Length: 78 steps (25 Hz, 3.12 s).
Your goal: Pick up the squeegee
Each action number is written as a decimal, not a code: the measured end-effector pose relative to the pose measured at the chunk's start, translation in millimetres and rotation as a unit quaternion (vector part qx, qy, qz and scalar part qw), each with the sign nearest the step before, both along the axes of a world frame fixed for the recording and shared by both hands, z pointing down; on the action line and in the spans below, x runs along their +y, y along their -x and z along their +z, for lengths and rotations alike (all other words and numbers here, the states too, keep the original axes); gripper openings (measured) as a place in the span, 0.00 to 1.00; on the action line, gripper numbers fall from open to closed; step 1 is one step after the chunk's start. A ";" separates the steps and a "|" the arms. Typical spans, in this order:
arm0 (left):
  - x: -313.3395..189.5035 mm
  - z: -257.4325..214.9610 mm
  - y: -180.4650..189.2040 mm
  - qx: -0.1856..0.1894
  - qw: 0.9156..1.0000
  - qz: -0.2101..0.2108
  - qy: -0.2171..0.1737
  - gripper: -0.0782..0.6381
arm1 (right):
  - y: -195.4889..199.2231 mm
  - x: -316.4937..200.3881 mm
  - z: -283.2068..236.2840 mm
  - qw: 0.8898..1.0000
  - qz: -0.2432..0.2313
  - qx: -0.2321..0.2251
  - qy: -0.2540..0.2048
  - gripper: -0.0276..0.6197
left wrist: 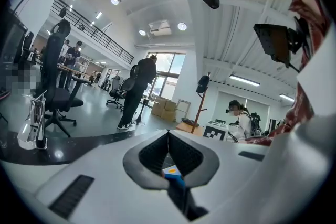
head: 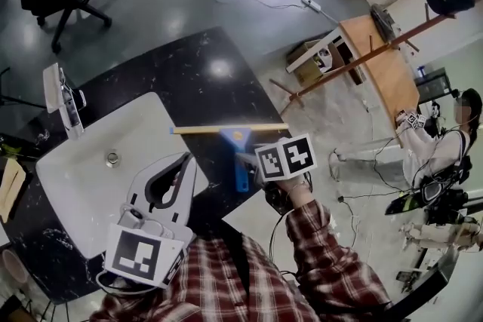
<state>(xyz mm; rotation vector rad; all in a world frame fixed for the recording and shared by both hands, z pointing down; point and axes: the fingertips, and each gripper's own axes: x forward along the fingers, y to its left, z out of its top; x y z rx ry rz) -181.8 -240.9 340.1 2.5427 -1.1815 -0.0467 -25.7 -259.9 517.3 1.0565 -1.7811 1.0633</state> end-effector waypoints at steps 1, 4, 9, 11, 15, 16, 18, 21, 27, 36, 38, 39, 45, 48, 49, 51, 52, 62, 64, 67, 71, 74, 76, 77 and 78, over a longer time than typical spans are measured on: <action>-0.3 1.4 1.5 0.003 1.000 -0.001 0.001 0.12 | 0.3 -0.7 2.7 1.000 0.000 0.004 0.004 0.33; -1.2 6.3 6.6 0.012 1.000 -0.007 0.007 0.12 | 0.4 -1.7 9.1 1.000 0.001 0.014 0.018 0.33; -4.0 14.5 25.2 0.018 0.999 -0.026 0.015 0.12 | 1.2 -0.7 20.0 0.999 0.005 0.020 0.040 0.33; -5.6 16.5 31.3 0.023 0.999 -0.033 0.018 0.12 | 2.9 -1.0 24.6 0.998 0.001 0.026 0.051 0.33; -3.7 19.0 34.1 0.031 0.998 -0.039 0.023 0.12 | 3.1 -3.2 30.8 0.997 -0.006 0.042 0.070 0.33; -3.5 20.0 35.1 0.032 0.998 -0.040 0.024 0.12 | 3.6 -4.0 31.8 0.996 -0.007 0.046 0.075 0.33; -3.2 22.2 38.1 0.034 0.998 -0.045 0.027 0.12 | 4.6 -5.3 33.8 0.995 -0.010 0.057 0.085 0.33; -2.8 22.6 42.6 0.038 0.998 -0.051 0.029 0.12 | 6.0 -5.6 36.4 0.993 -0.011 0.057 0.098 0.33; -2.5 21.6 45.4 0.042 0.997 -0.062 0.030 0.12 | 6.5 -2.3 44.1 0.992 -0.019 0.086 0.094 0.33; 2.1 17.9 38.8 0.031 0.997 -0.060 0.026 0.12 | 2.1 -4.1 43.4 0.996 -0.006 0.067 0.065 0.26; 3.5 16.7 40.7 0.026 0.997 -0.065 0.025 0.12 | 1.7 -4.0 43.4 0.996 -0.008 0.064 0.060 0.26; 4.4 15.8 41.4 0.024 0.997 -0.068 0.025 0.12 | 1.0 -3.6 43.0 0.996 -0.008 0.061 0.058 0.26; 9.5 6.8 40.5 0.008 0.997 -0.075 0.019 0.12 | 6.5 -1.9 34.6 0.999 -0.011 0.002 0.034 0.26; 12.5 2.5 42.0 -0.004 0.997 -0.079 0.013 0.12 | 16.9 -3.5 22.9 0.999 -0.018 -0.045 0.008 0.26; 13.7 0.4 42.3 -0.008 0.997 -0.080 0.011 0.12 | 19.9 -5.0 17.1 0.998 -0.018 -0.060 -0.003 0.26; 15.6 -4.6 43.0 -0.016 0.996 -0.083 0.006 0.12 | 26.7 -10.4 1.3 0.995 -0.019 -0.092 -0.035 0.26; 16.4 -7.3 43.6 -0.020 0.996 -0.086 0.003 0.12 | 31.2 -14.1 -8.9 0.992 -0.022 -0.110 -0.056 0.26; 25.1 -28.8 57.3 -0.063 0.991 -0.118 -0.023 0.12 | 87.0 -35.8 -116.9 0.943 -0.064 -0.231 -0.229 0.25; 26.9 -34.8 61.0 -0.067 0.989 -0.128 -0.030 0.12 | 95.9 -34.7 -139.9 0.930 -0.069 -0.256 -0.254 0.25; 29.1 -42.1 65.9 -0.070 0.987 -0.139 -0.039 0.12 | 107.4 -29.7 -176.0 0.906 -0.078 -0.298 -0.290 0.25; 32.6 -48.4 70.3 -0.071 0.985 -0.149 -0.049 0.12 | 118.5 -17.1 -218.0 0.875 -0.091 -0.345 -0.328 0.25; 34.3 -50.5 72.5 -0.071 0.984 -0.154 -0.054 0.12 | 122.0 -6.0 -238.1 0.858 -0.100 -0.365 -0.346 0.25; 35.0 -51.7 73.3 -0.070 0.983 -0.157 -0.056 0.12 | 123.0 1.2 -248.4 0.850 -0.103 -0.378 -0.352 0.25; 35.3 -52.1 73.6 -0.070 0.983 -0.158 -0.057 0.12 | 123.5 4.8 -253.2 0.846 -0.106 -0.384 -0.355 0.25; 35.6 -52.2 73.7 -0.071 0.983 -0.158 -0.057 0.12 | 123.9 8.2 -257.4 0.843 -0.108 -0.387 -0.358 0.25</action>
